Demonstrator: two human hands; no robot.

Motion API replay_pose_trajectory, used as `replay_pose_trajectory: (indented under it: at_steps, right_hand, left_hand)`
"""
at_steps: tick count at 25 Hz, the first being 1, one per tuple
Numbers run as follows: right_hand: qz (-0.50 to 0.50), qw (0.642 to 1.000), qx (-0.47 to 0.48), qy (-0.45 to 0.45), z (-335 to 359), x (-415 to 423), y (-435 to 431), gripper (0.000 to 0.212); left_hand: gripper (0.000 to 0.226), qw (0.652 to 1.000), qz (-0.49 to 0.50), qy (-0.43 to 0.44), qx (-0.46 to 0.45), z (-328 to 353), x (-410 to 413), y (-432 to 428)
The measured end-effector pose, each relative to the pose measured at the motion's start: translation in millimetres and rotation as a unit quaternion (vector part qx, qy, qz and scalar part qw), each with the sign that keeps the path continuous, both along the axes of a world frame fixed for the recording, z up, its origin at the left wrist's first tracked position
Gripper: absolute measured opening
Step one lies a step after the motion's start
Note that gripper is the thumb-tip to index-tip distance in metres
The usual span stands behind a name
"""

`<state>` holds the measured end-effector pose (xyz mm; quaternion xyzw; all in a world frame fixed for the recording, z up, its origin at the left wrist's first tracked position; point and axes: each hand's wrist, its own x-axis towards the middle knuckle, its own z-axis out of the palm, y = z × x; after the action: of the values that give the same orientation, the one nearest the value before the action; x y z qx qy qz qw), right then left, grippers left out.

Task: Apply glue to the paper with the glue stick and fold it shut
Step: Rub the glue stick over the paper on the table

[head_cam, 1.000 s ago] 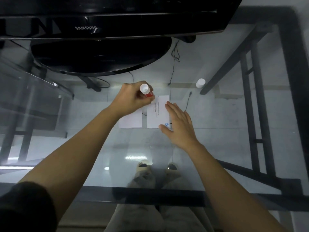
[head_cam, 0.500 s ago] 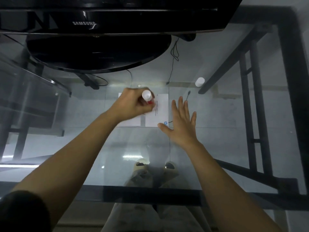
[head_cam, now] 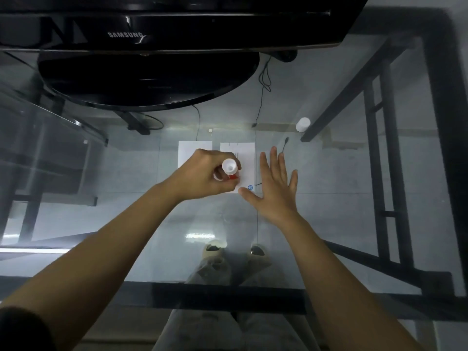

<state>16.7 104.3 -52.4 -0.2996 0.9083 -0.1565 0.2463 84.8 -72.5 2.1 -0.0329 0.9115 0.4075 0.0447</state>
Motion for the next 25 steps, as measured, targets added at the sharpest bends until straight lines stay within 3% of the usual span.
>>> replay_pose_trajectory:
  at_steps: [2, 5, 8, 12, 15, 21, 25]
  right_hand:
    - [-0.001, 1.000, -0.006, -0.006, 0, -1, 0, 0.092]
    - [-0.008, 1.000, -0.017, -0.009, 0, 0, 0, 0.092]
    - [-0.010, 1.000, -0.015, -0.003, -2, 0, -1, 0.093]
    - [-0.007, 1.000, -0.009, 0.011, -4, 0, -1, 0.092]
    - [-0.005, 1.000, -0.007, 0.014, -5, 0, -1, 0.092]
    - [-0.015, 1.000, -0.013, 0.004, -4, 1, -2, 0.094]
    - [-0.013, 1.000, -0.015, 0.004, -4, 0, -1, 0.094]
  left_hand:
    - [0.019, 1.000, -0.018, 0.001, -0.022, 1, -16, -9]
    - [0.023, 0.998, 0.048, 0.005, -0.047, 3, -45, -28]
    - [0.023, 0.996, 0.093, 0.005, -0.015, 3, -46, -30]
    - [0.021, 0.999, 0.038, 0.001, 0.038, 2, -9, -4]
    - [0.019, 1.000, -0.003, -0.002, 0.011, 1, -9, 1]
    - [0.021, 0.995, 0.088, 0.033, -0.028, -1, -48, -17]
    - [0.020, 0.999, 0.020, 0.012, 0.034, -2, -15, 6]
